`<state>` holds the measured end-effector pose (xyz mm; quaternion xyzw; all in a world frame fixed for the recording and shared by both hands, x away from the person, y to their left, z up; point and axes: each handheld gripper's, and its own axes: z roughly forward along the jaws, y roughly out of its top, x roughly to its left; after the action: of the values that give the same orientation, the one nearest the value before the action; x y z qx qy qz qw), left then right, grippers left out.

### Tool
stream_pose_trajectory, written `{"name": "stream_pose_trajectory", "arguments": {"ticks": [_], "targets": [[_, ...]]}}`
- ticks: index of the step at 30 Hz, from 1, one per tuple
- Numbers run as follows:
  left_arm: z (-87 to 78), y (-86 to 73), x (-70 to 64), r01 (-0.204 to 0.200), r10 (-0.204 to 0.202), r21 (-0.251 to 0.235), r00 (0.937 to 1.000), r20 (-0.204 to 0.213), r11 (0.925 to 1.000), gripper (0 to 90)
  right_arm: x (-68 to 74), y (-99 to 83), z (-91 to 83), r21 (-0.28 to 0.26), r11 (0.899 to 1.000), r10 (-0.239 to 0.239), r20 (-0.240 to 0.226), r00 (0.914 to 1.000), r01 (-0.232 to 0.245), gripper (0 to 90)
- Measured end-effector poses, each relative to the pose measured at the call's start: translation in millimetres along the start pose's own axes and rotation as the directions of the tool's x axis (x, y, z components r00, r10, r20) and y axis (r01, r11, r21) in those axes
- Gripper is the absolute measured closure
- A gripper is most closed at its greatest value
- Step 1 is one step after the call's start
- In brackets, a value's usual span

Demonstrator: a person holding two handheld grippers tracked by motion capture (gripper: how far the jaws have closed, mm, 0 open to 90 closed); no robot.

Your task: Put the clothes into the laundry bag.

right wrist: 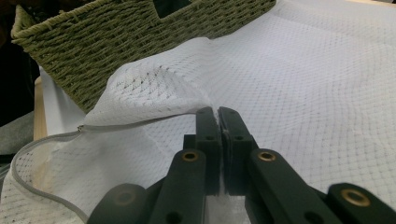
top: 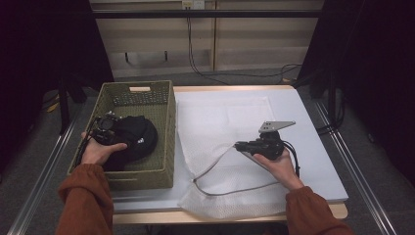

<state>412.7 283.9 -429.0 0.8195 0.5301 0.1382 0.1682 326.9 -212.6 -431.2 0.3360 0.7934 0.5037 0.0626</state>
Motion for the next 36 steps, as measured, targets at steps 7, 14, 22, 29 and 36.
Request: {"name": "stream_pose_trajectory", "arguments": {"ticks": [7,14,22,29,36], "targets": [[16.5,-4.4,-4.7,-0.026,0.021,0.102,0.9985,0.051,0.9945,0.2,-0.1,0.3,-0.3,-0.003,1.000,-0.005,0.002,1.0000,0.005,87.0],[22.8,-6.9,-6.1,-0.058,0.050,0.113,0.9958,0.077,0.9919,0.0,-0.5,-0.1,0.1,-0.001,1.000,-0.008,0.005,1.0000,0.008,86.7],[24.2,-3.8,-5.5,-0.022,0.010,0.141,0.9962,0.086,0.9897,3.4,0.8,-0.2,2.1,0.007,1.000,-0.024,0.010,0.9997,0.024,86.3],[15.6,-0.1,-10.8,-0.055,0.034,0.185,0.9929,0.114,0.9811,31.5,0.0,-0.1,1.3,0.006,1.000,-0.022,0.010,0.9997,0.022,86.7],[11.6,2.4,-10.2,-0.025,0.005,0.207,0.9953,0.097,0.9781,59.6,0.8,0.0,1.7,0.006,1.000,-0.021,0.011,0.9997,0.021,86.8]]}}
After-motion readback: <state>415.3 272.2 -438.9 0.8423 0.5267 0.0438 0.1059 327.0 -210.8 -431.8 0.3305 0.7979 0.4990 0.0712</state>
